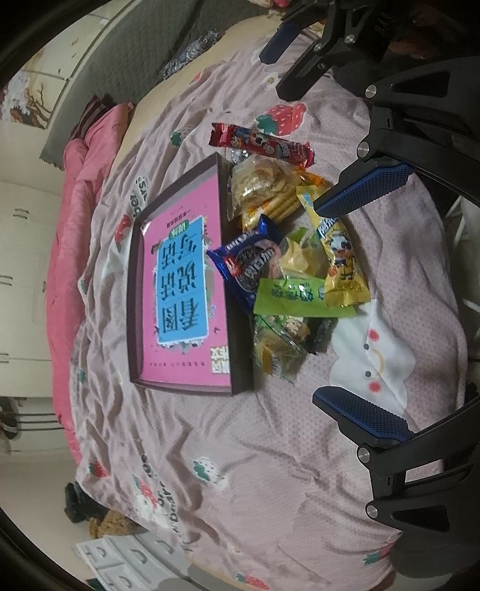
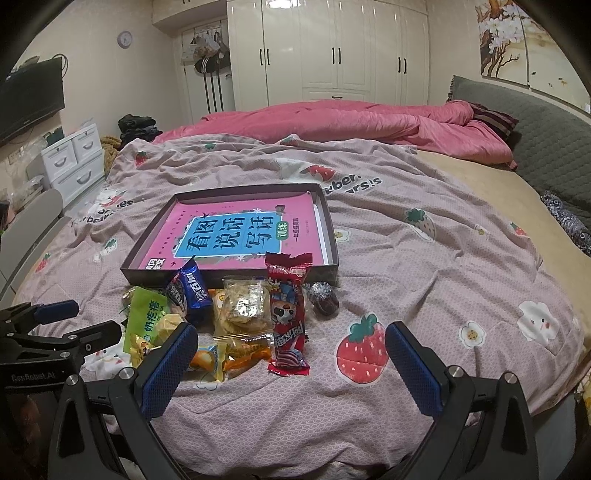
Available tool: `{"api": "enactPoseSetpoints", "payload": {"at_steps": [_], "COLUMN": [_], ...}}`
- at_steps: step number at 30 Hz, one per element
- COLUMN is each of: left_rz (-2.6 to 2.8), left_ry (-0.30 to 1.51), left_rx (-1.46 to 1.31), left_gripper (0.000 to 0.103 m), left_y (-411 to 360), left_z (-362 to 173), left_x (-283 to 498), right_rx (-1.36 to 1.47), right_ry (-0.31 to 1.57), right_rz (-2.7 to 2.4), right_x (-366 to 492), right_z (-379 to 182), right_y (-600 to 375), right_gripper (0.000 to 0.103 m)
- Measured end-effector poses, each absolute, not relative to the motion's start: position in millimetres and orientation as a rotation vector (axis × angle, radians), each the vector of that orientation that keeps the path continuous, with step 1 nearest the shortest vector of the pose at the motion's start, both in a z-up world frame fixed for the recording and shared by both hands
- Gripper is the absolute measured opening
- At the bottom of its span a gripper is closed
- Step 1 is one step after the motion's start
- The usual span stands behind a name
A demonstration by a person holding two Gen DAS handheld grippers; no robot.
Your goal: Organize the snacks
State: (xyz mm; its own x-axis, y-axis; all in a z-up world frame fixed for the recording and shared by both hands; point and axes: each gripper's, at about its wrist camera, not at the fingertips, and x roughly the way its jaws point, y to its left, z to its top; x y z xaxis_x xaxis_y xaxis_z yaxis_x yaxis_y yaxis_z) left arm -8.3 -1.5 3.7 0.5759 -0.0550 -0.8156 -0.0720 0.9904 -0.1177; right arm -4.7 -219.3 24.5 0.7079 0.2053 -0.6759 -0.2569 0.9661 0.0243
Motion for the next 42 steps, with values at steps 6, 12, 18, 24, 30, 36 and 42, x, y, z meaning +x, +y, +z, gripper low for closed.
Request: {"api": "enactPoseSetpoints", "payload": {"at_steps": [6,12,18,24,30,36,42], "left_rz": [0.016,-0.006,-0.099,-0.195,-0.238,-0.251,-0.252], "left_ry": [1.017,1.060,1.067,1.049,1.057,1.094,1.079], "left_rx": [-0.198,-0.247,-0.199,-0.077,0.038,0.129,0.239], "left_gripper": [0.093,0.093,0.093,0.093,0.086,0.063,0.063], "left_y": [11.8,17.3,-6.9,-39.3,-53.1,-59.3,-70.7], "left_z": [-10.6,-21.8,-21.6,-19.6,-27.4,-41.6,-46.6], "left_x": [-1.7,4.6,4.8,6.5,19.4,29.4,26.7], "right_rx": [-0.064,-0.043,-0.033,-0.013,0.021,0.023,0.022], "right_ry": [0.753,0.777,0.803,0.836,0.858,0.871,0.888], "right_rz": [0.256,0.253,0.242,0.224,0.210,0.236,0.273], "right_x": [-2.8,5.4,12.7,21.5,34.4,47.8,61.0], "right_z": [19.0,12.2,5.3,-2.9,-11.4,-20.4,-29.5], "right_y": [-219.8,-224.2,-227.9,-235.3,-241.6,-236.1,-230.8], "right_gripper": [0.102,0.102,0.102,0.102,0.102,0.099,0.077]}}
